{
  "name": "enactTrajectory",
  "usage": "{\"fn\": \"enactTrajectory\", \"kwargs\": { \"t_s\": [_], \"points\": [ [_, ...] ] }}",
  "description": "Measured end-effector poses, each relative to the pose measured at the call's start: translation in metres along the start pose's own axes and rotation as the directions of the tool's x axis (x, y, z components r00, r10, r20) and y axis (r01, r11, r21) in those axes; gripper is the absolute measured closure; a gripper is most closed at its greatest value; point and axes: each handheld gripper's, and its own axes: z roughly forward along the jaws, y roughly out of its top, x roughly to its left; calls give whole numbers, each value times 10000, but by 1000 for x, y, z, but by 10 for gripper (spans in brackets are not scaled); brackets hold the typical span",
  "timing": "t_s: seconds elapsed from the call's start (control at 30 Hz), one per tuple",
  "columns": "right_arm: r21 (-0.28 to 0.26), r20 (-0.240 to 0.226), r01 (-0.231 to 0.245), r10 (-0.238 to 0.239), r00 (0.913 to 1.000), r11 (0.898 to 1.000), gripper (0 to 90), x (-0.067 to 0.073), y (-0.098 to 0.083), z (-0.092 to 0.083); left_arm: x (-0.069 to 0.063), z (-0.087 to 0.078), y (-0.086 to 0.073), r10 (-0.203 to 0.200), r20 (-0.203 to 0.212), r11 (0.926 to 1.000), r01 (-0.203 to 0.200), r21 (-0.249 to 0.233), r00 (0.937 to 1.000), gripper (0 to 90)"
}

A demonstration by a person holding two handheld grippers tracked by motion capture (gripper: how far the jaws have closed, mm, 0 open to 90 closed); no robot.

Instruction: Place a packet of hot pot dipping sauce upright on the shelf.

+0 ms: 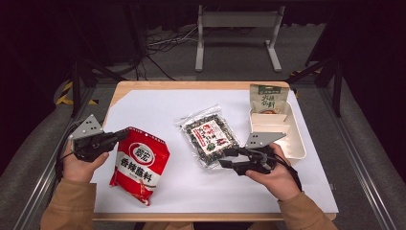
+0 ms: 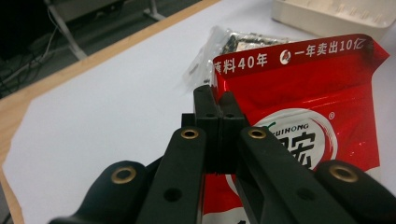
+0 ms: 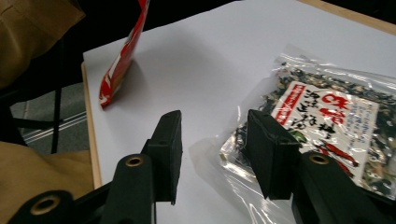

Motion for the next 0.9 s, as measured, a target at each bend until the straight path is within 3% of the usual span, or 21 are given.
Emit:
{"fn": "enactTrajectory", "kwargs": {
  "t_s": [0.2,0.27,0.37,0.6,0.7,0.9],
  "points": [
    [-269,-243,366,-372,9990,9990,534,9,9,8,-12,-16,9,428,322,9969,-406,-678,9986,900],
    [-389,-428,519,-535,9977,9979,523,11,12,10,-16,-20,10,702,608,9924,-636,-1049,9957,900],
    [-575,-680,647,-686,9953,9962,521,14,15,15,-22,-23,10,935,866,9889,-823,-1240,9919,900],
    [-768,-782,790,-850,9933,9939,512,15,19,22,-32,-28,15,1223,1173,9822,-1032,-1571,9855,900],
    [-808,-792,902,-966,9922,9926,497,16,20,26,-38,-26,17,1510,1266,9799,-1315,-1503,9804,900],
    [-902,-624,1088,-1147,9914,9900,454,15,22,35,-41,-23,21,1424,1380,9786,-1185,-1682,9801,900]
  ]
}}
